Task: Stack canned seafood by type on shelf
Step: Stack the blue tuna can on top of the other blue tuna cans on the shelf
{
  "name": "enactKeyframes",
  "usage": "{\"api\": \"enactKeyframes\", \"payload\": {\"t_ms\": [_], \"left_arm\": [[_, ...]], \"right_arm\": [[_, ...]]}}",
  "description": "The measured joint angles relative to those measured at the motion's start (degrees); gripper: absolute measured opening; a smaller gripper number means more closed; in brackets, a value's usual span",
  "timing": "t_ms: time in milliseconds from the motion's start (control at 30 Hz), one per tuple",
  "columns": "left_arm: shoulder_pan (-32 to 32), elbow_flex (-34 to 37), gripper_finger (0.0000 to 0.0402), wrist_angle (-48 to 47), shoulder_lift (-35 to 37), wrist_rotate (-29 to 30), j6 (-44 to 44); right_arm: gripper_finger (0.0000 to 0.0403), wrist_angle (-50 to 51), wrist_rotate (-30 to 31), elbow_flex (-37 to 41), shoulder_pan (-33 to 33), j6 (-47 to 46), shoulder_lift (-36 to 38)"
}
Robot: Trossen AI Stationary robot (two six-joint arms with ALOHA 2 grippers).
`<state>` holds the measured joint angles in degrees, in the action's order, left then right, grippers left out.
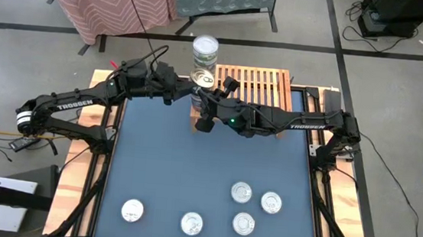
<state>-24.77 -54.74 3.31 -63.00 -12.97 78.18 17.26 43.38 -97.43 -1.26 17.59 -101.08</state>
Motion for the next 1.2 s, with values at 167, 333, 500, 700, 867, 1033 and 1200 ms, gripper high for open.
{"api": "enactKeyframes", "payload": {"t_ms": [167, 333, 500, 700, 867, 1033, 1200], "left_arm": [[0.0, 0.0, 0.0234, 0.1, 0.0, -0.3, 0.1], [0.0, 0.0, 0.0234, 0.2, 0.0, -5.4, 0.1], [0.0, 0.0, 0.0234, 0.2, 0.0, -9.4, -1.2], [0.0, 0.0, 0.0234, -0.3, -0.1, -9.5, -0.2], [0.0, 0.0, 0.0234, -0.5, -0.4, -10.3, 1.3], [-0.1, 0.0, 0.0234, 0.3, -0.8, -10.3, 3.1], [-0.2, 0.0, 0.0234, 2.4, -1.2, -11.6, 2.9]], "right_arm": [[0.0078, 0.0, 0.0, 0.0, 0.0, 0.0, 0.0], [0.0079, 0.0, 0.0, 0.0, 0.0, 0.0, 0.0], [0.0078, 0.0, 0.0, 0.0, 0.0, 0.0, 0.0], [0.0078, 0.0, -0.1, 0.0, 0.0, 0.0, 0.0], [0.0079, 0.0, -0.2, 0.0, -0.3, 0.0, 0.0], [0.0078, 0.0, -0.2, 0.0, -0.7, 0.0, 0.0], [0.0078, 0.0, -0.1, 0.0, -0.9, 0.0, 0.0]]}}
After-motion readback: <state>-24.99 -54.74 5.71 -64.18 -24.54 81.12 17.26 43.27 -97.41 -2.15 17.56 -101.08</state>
